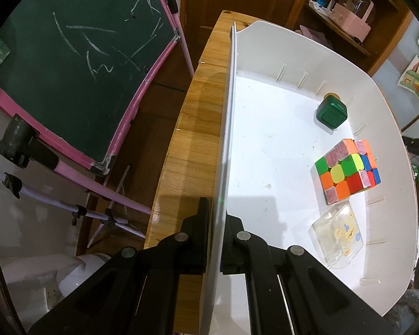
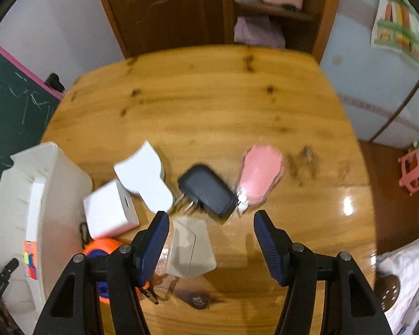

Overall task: Organize rigid objects
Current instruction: 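Move the right gripper back to the table toward the beige plastic piece, then grasp the beige plastic piece with the right gripper and lift it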

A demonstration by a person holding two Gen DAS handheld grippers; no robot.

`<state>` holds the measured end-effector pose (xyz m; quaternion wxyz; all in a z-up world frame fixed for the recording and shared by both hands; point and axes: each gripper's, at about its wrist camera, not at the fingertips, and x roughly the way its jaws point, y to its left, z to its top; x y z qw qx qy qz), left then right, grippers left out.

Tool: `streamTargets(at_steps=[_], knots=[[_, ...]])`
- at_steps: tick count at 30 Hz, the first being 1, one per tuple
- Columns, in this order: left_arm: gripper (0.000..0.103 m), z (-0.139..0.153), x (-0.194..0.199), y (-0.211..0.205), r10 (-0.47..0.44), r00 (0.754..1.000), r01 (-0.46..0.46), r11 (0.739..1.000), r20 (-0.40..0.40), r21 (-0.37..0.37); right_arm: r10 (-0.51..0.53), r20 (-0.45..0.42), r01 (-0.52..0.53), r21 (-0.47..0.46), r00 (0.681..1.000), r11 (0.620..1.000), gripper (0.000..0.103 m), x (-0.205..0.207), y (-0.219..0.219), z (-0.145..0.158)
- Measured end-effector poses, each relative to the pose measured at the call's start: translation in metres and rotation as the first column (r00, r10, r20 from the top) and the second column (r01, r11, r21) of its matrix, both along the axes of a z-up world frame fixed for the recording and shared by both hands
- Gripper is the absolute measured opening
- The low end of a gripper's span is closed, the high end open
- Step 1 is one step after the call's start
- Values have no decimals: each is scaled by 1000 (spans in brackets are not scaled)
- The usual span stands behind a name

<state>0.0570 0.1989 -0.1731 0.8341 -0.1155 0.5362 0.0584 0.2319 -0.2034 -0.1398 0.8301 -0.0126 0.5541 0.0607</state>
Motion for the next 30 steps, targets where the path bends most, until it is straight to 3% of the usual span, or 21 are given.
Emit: streamTargets(at_steps=[13, 18, 20, 30], knots=[[6, 0, 0, 0, 0, 1000, 0, 1000, 0, -1, 0, -87, -2, -22, 996, 1000, 62, -5, 17, -43], [6, 0, 0, 0, 0, 1000, 0, 1000, 1, 0, -1, -65, -4, -66, 998, 998, 52, -5, 19, -44], [6, 0, 0, 0, 0, 1000, 0, 1000, 1, -1, 1, -53, -6, -86, 999, 996, 44, -5, 23, -43], [6, 0, 0, 0, 0, 1000, 0, 1000, 1, -1, -7, -39, 4, -97, 999, 995, 43, -13, 24, -39]])
